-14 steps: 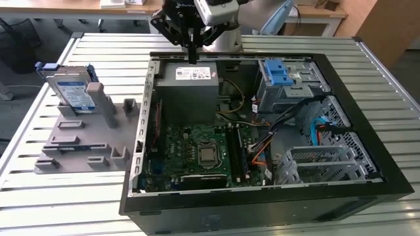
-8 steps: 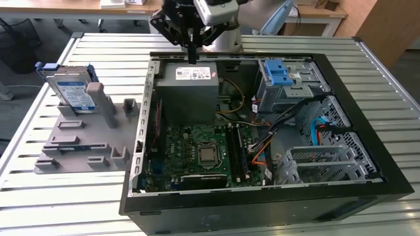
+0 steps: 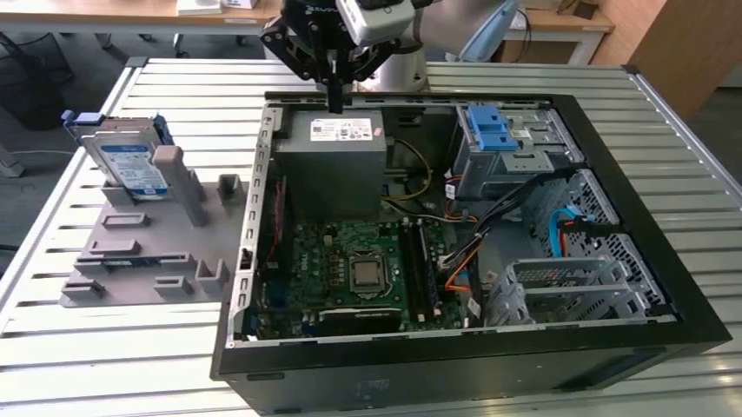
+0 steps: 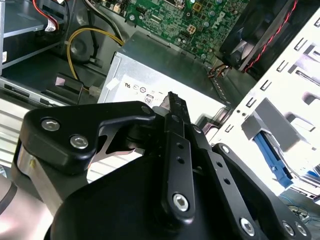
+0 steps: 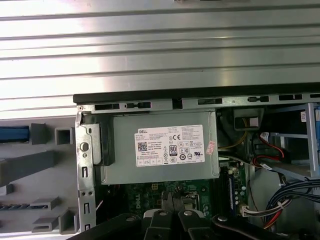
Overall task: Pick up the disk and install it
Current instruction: 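Reach for the disk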
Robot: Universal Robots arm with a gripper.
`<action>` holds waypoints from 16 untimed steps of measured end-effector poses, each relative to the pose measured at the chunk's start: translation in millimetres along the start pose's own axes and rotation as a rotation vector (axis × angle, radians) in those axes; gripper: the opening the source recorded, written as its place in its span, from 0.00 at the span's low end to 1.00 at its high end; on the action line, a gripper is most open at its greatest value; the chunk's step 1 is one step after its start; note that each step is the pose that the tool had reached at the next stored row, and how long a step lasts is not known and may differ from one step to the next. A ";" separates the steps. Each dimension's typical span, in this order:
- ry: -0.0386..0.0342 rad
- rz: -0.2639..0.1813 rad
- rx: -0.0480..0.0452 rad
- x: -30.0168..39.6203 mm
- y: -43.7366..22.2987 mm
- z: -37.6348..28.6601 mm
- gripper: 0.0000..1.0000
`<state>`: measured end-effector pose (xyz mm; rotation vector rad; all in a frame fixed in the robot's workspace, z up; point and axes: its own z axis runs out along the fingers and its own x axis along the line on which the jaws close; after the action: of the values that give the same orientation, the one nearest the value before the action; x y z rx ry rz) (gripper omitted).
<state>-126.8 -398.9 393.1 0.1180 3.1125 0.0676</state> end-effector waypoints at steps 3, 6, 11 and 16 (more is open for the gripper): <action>-0.0001 0.000 -0.0001 0.5 0.0 0.1 0.11; 0.0000 0.000 0.0000 0.9 -0.1 0.1 0.11; -0.0001 0.000 -0.0001 1.7 -0.1 0.3 0.11; 0.0000 0.000 0.0000 2.7 -0.2 0.3 0.11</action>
<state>-129.5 -398.9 392.7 0.1181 3.1125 0.0676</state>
